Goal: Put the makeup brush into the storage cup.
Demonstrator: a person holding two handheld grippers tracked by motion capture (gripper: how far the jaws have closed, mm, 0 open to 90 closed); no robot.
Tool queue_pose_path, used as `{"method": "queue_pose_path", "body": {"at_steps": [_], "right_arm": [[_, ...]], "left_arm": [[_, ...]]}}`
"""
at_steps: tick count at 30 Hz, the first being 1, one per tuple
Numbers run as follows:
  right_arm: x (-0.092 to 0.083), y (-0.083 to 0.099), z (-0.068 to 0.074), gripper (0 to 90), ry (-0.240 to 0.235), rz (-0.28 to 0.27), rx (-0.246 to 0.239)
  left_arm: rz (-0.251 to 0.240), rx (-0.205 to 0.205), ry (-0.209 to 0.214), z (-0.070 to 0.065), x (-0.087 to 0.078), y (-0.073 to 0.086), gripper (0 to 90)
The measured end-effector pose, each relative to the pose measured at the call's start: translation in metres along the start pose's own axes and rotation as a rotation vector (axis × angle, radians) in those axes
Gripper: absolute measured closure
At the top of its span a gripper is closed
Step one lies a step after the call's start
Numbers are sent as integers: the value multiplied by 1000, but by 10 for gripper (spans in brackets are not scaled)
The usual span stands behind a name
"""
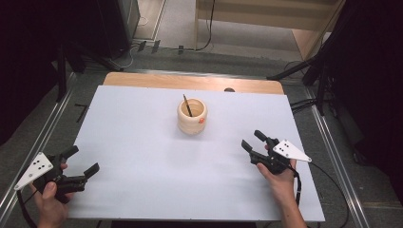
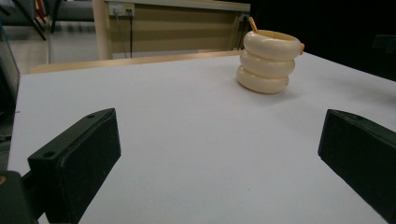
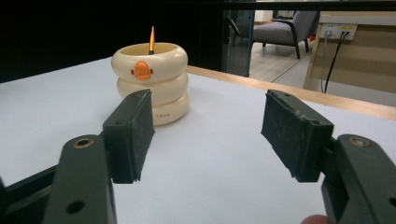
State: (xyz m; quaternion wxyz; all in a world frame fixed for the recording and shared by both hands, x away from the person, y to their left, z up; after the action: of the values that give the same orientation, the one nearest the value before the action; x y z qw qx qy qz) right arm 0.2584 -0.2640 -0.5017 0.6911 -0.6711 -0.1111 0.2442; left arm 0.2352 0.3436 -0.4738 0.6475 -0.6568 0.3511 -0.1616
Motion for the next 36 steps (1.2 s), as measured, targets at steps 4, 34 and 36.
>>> {"method": "queue_pose_path", "body": {"at_steps": [4, 34, 36], "right_arm": [[-7, 2, -4, 334, 8, -16, 16], [-77, 18, -44, 149, 100, -7, 52], [-82, 19, -46, 143, 122, 2, 51]], "left_arm": [[1, 1, 0, 0, 0, 0, 0], [5, 5, 4, -2, 2, 0, 0], [5, 6, 4, -2, 2, 0, 0]]}}
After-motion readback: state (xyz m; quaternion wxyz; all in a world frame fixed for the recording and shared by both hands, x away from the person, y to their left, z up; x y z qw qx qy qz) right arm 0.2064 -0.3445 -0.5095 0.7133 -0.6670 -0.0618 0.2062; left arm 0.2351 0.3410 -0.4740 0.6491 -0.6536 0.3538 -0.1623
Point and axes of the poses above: each handheld gripper's, and its own axes: x roughly forward along the jaws, y roughly out of its underside, z roughly to its left, the point moved 1 cm from there along x, roughly forward along the jaws, and after that the axes turned 4 degrees about y, right-handed, at the moved point
